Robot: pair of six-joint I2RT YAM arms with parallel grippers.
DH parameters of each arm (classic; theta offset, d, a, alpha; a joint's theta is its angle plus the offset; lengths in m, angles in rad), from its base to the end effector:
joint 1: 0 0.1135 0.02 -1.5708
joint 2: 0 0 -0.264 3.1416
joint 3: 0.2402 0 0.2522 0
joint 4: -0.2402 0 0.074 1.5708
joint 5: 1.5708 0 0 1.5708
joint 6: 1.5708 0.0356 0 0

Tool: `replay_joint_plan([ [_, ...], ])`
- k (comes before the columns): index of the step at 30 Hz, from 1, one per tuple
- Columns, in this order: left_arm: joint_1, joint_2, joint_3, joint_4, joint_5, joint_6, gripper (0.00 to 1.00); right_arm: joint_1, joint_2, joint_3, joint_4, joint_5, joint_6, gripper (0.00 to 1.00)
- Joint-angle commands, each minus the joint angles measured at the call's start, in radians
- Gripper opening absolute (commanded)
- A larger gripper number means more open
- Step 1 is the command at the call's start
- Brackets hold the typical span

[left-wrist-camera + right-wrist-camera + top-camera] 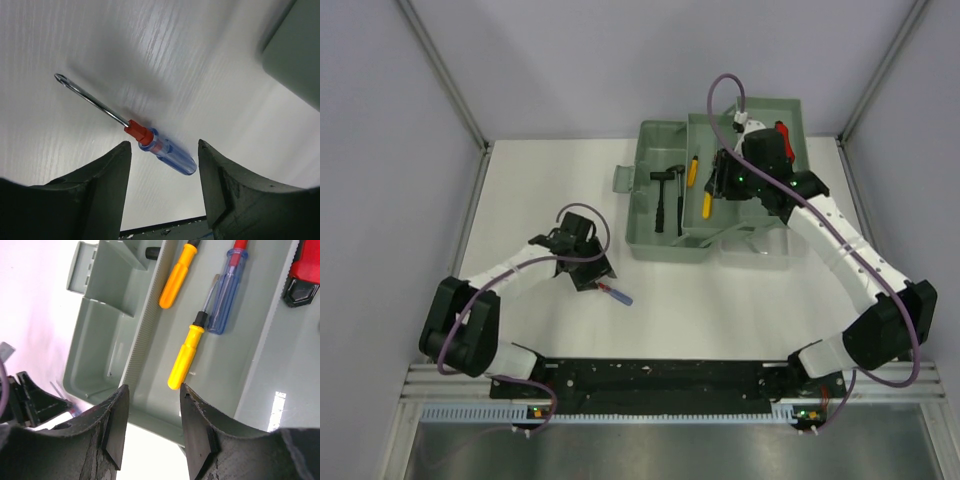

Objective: Pack the tool kit

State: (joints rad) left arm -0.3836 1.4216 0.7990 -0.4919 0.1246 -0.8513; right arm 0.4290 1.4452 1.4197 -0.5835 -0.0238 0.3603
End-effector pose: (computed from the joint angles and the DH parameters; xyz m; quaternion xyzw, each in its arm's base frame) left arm 0.2421 -0.1025 0.1823 -0.2116 0.9490 -0.1801 0.1489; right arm 0.2936 0.1352 0.3665 -0.0359 0.8858 0.1876 0.4229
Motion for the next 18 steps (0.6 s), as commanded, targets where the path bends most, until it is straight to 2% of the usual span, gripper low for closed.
replay_joint_plan([
  [1, -0.017, -0.001, -0.037, 0.021, -0.065, -0.077, 0.61, -0.003, -0.075, -0.005, 0.017, -0.027, -0.006, 0.45],
  [7, -0.024, 0.033, -0.041, 0.019, -0.115, -0.097, 0.61, -0.003, -0.074, -0.016, 0.019, -0.051, 0.002, 0.45],
  [10, -0.024, 0.075, -0.032, 0.026, -0.152, -0.094, 0.59, -0.003, -0.069, -0.016, 0.020, -0.059, 0.009, 0.45],
  [16, -0.024, 0.152, -0.018, 0.046, -0.145, -0.071, 0.44, -0.003, -0.095, -0.021, 0.019, -0.067, 0.016, 0.45],
  [18, -0.024, 0.168, -0.014, 0.049, -0.140, -0.063, 0.36, -0.004, -0.104, -0.022, 0.019, -0.065, 0.016, 0.45],
])
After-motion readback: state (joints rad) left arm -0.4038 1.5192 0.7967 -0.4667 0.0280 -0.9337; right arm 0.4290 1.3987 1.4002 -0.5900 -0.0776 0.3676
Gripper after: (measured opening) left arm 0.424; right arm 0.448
